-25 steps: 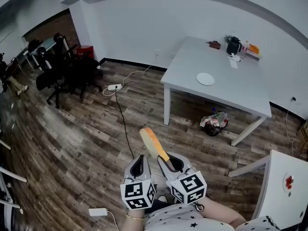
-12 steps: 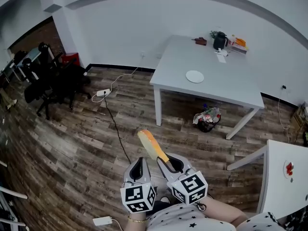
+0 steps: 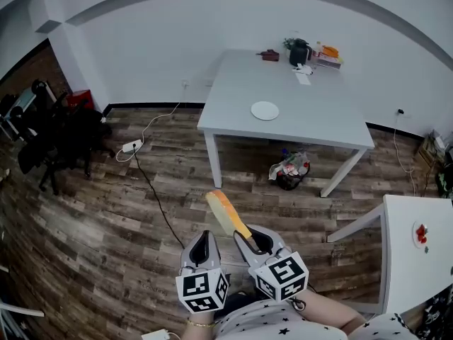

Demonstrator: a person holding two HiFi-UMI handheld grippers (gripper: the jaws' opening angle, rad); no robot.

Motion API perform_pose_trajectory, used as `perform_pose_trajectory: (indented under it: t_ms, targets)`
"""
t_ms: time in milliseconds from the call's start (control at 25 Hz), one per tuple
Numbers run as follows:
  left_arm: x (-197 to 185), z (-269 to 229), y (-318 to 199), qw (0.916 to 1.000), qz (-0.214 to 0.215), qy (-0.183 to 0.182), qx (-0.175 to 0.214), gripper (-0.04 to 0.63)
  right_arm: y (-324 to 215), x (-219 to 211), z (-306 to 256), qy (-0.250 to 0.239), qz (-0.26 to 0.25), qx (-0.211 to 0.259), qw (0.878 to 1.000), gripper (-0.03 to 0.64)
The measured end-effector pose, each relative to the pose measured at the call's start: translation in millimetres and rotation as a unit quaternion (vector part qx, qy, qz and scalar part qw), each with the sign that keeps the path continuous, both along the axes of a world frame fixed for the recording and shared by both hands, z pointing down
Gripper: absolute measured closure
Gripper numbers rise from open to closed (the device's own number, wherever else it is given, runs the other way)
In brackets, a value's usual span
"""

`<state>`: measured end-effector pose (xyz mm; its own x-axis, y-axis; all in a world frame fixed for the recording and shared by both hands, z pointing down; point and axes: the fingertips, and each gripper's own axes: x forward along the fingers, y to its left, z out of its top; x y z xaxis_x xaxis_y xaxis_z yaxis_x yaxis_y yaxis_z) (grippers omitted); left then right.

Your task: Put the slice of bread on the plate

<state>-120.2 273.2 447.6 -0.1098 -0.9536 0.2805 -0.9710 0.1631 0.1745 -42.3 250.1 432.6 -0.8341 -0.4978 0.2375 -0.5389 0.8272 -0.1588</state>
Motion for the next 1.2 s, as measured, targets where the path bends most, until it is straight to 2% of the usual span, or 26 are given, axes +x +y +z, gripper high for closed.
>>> perform_pose_trajectory:
  t_ms: [240, 760, 1200]
  targets:
    - [8, 4, -46, 0.9999, 0.01, -0.011, -0.002, 0.588, -47, 4, 1, -0.01, 0.008, 0.005, 1.0, 0.532]
    - [15, -5, -190, 0.9999, 0.007, -0.002, -0.01, 0.588, -200, 15, -11, -0.017, 0.022, 0.004, 1.0, 0.532]
    - [57, -6, -321, 0.9997, 0.021, 0.01, 0.005, 0.588, -321, 59, -7, -0.024, 0.036, -0.001, 0.999, 0.532]
